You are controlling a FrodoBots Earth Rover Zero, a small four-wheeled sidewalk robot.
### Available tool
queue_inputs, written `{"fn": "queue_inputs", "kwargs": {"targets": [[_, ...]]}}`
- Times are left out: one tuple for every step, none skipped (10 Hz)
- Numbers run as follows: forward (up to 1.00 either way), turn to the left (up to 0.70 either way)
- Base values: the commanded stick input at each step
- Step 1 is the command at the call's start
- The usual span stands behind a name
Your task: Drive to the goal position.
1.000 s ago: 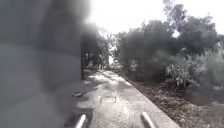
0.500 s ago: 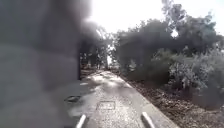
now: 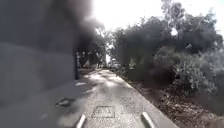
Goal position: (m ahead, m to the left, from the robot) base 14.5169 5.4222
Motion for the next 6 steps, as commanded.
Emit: {"fn": "queue_inputs", "kwargs": {"targets": [[0.7,0.03],[0.7,0.0],[0.7,0.0],[0.7,0.0],[0.7,0.0],[0.7,0.0]]}}
